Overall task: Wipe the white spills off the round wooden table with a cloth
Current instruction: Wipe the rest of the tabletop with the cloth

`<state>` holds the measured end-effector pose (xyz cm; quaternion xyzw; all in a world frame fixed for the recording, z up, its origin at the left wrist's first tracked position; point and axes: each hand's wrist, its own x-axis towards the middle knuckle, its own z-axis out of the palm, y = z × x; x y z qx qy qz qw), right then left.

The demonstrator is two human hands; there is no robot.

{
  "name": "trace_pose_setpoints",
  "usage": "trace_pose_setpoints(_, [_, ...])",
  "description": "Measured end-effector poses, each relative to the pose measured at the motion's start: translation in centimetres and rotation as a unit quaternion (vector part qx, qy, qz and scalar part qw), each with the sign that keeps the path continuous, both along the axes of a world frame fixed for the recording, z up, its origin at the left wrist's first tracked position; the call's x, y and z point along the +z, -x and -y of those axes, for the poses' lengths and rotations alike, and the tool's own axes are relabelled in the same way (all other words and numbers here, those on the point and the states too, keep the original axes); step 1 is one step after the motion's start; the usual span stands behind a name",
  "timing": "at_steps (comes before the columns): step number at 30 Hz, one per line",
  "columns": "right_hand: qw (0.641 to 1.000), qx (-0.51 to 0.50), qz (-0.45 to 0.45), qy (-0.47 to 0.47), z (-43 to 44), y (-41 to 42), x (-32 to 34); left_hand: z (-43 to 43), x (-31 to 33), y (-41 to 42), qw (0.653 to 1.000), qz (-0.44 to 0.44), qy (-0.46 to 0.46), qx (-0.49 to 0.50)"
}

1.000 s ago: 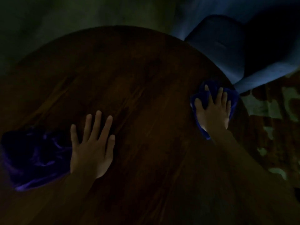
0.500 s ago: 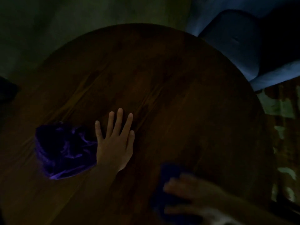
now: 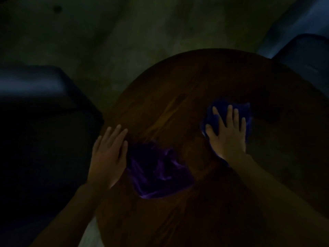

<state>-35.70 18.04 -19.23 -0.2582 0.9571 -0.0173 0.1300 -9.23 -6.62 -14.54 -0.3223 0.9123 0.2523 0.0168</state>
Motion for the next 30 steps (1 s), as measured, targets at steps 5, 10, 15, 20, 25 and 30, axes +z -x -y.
trace_pose_setpoints(5, [0.995, 0.099, 0.026, 0.013, 14.2, -5.4, -0.2, 1.4, -2.8, -5.3, 0.994, 0.104, 0.011, -0.035])
trace_pose_setpoints(10, [0.988, 0.15, 0.033, 0.004, 20.6, -10.0, 0.1, 0.6, -4.0, -5.4, 0.995, 0.099, 0.027, -0.013])
trace_pose_setpoints(15, [0.97, 0.213, -0.005, 0.118, 14.6, -15.3, 2.0, 0.7, -4.5, -5.8, 0.992, 0.114, 0.034, -0.033])
trace_pose_setpoints(20, [0.928, 0.369, -0.014, 0.049, 3.6, -20.2, -0.6, -0.1, -4.1, -4.4, 0.986, 0.146, 0.064, -0.048])
trace_pose_setpoints(25, [0.868, 0.493, -0.021, 0.048, -3.8, -12.8, -1.2, -1.8, -4.0, -4.8, 0.981, 0.132, 0.126, -0.07])
trace_pose_setpoints(30, [0.987, 0.126, -0.044, 0.092, -7.2, 3.4, 0.3, -8.4, -4.1, -1.9, 0.968, 0.062, 0.131, -0.203])
